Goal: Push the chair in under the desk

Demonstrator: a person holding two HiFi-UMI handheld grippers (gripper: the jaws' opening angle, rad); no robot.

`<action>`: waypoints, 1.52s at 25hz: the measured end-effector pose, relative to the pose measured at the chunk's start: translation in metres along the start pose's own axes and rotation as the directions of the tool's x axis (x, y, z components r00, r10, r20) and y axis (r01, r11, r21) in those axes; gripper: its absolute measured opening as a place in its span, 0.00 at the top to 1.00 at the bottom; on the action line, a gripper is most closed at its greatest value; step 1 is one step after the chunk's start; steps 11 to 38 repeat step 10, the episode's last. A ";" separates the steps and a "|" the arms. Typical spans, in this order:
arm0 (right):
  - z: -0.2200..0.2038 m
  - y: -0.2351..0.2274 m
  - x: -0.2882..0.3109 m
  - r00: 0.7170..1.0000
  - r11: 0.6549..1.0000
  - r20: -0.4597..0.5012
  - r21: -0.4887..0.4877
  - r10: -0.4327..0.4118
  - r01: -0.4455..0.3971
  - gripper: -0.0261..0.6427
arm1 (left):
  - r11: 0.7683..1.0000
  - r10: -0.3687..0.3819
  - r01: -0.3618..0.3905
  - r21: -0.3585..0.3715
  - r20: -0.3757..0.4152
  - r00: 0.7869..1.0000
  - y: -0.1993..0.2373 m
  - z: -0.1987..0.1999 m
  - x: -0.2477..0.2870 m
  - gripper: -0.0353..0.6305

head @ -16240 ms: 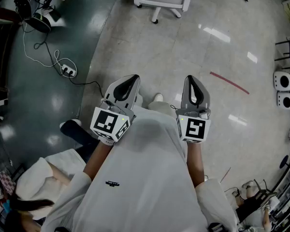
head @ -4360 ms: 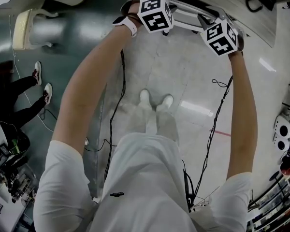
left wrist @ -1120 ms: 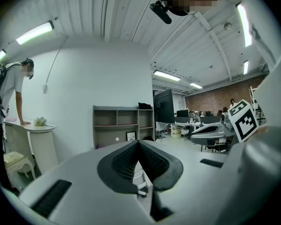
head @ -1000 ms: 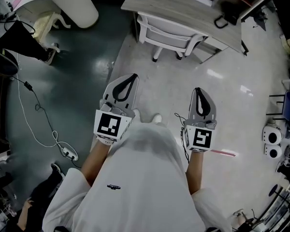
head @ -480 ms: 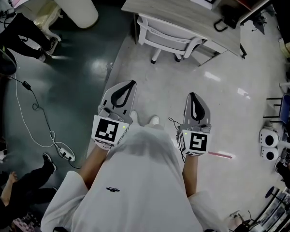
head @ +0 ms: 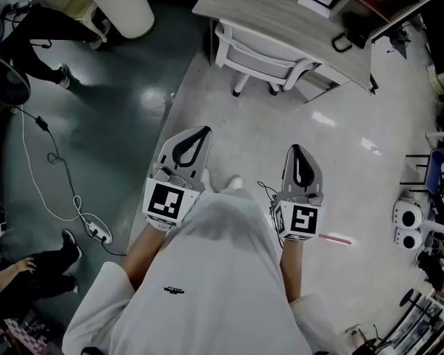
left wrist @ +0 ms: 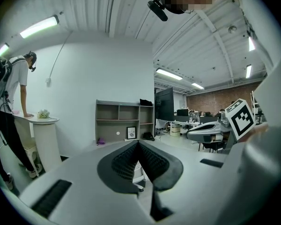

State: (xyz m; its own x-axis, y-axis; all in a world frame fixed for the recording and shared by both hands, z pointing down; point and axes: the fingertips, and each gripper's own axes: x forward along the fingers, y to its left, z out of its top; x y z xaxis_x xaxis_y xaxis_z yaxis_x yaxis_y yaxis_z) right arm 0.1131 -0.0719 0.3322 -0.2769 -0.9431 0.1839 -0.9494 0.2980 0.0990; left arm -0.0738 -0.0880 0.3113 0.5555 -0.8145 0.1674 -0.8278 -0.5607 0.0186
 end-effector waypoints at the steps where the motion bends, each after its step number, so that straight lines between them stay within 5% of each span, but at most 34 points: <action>1: 0.000 0.002 0.000 1.000 1.000 0.002 -0.001 0.003 -0.003 0.94 | 1.000 0.005 -0.004 -0.003 0.001 1.000 0.001 -0.001 -0.002 0.94; 38: 0.012 0.022 0.013 1.000 0.999 0.015 -0.027 0.025 -0.025 0.94 | 1.000 0.012 -0.012 -0.019 -0.031 0.999 0.018 -0.003 -0.015 0.94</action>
